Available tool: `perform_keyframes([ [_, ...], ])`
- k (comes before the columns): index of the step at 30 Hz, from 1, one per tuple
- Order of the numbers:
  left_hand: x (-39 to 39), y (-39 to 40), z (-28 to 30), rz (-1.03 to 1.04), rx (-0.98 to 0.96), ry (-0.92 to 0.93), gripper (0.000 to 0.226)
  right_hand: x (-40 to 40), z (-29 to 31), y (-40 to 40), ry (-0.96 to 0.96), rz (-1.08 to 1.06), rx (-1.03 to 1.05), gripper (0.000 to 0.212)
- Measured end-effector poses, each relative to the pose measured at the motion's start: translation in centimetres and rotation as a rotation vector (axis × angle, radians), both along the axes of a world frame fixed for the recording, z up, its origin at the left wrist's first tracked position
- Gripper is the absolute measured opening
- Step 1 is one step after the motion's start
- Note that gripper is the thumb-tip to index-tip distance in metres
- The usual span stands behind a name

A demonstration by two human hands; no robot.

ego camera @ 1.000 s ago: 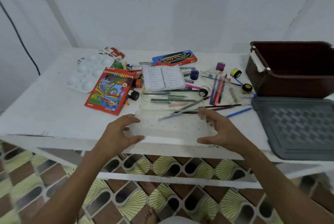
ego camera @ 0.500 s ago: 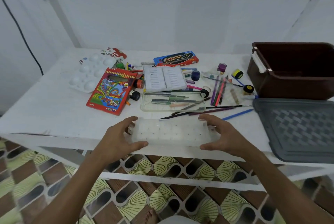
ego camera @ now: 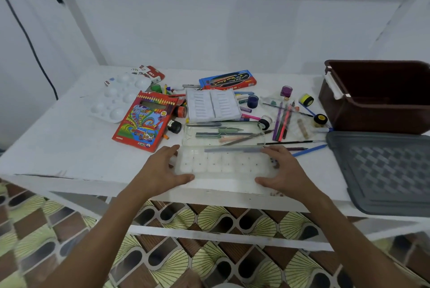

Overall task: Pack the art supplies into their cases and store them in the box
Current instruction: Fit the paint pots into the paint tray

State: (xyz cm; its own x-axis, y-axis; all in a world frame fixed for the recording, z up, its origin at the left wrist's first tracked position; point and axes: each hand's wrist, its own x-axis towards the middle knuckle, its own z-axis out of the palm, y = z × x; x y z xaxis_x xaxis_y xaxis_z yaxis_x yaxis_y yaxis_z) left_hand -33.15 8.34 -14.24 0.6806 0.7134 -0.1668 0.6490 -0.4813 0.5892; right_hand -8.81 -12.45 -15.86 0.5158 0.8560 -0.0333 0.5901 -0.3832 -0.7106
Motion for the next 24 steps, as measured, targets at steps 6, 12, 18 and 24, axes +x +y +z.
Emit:
perform_keyframes([
  [6,0.1,1.0,1.0,-0.037,-0.034,0.068,0.105,0.0,1.2,0.1,0.014,0.019,-0.069,0.08],
  [12,1.6,5.0,3.7,-0.03,0.224,-0.001,0.055,1.9,3.9,2.7,-0.099,-0.059,0.085,0.056],
  [18,4.7,8.3,4.3,-0.16,0.349,0.158,0.059,6.0,3.7,6.4,-0.219,-0.075,0.068,0.036],
  [24,5.9,10.2,3.5,-0.265,0.437,0.336,0.058,9.0,3.5,9.1,-0.242,0.009,-0.198,0.043],
])
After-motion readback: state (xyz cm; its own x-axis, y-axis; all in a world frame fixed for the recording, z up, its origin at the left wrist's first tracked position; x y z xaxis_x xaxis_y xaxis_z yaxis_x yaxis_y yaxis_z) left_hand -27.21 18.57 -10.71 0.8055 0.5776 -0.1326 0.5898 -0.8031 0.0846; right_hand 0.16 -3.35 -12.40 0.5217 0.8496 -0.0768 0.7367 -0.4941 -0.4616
